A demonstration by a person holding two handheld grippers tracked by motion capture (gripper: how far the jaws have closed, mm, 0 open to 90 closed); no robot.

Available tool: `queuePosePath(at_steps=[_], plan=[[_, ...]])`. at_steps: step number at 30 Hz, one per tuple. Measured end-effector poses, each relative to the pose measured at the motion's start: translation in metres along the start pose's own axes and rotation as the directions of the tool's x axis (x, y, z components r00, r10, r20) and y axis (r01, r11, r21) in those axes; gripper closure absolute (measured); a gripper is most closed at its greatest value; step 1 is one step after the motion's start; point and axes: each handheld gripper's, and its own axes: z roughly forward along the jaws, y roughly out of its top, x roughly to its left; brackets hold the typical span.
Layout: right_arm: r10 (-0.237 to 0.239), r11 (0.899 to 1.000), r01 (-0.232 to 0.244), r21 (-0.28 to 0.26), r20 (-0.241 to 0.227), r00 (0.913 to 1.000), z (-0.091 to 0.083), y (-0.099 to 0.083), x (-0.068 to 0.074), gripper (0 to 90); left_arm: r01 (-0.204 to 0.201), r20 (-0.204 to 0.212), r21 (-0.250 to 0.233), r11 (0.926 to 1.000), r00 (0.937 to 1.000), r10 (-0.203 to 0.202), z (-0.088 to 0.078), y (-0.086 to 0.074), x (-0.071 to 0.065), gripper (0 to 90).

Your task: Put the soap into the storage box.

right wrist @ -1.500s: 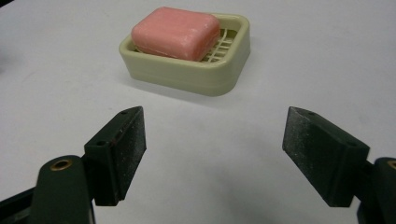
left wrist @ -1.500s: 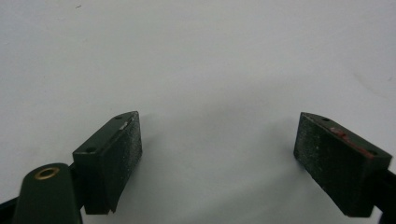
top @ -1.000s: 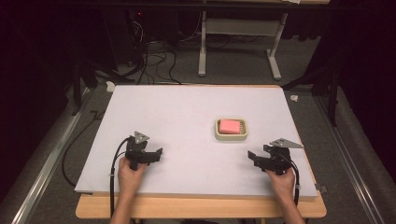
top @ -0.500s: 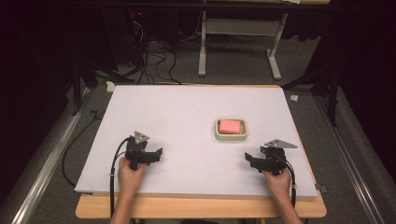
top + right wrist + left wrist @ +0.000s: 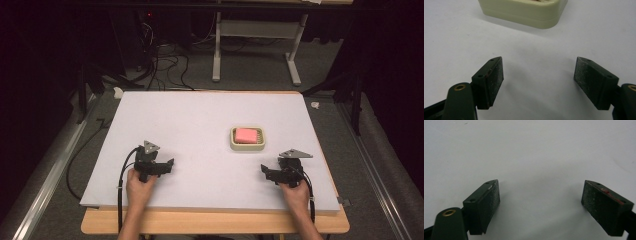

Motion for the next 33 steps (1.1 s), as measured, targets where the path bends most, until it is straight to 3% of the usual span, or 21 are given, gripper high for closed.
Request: queuePosePath(at_steps=[12, 33], plan=[[-0.06, 0.998, 0.058, 0.031, 0.05, 0.997, 0.0036, 0.0003, 0.0079, 22.5, 0.0, 0.0, 0.0, 1.0, 1.0, 0.0, 0.0, 0.0, -0.0001, 15.8], [-0.068, 0.997, 0.066, 0.031, 0.053, 0.9963, 0.0039, -0.0002, 0.0085, 22.2, 0.0, 0.0, 0.0, 1.0, 1.0, 0.0, 0.0, 0.0, -0.0001, 15.8]])
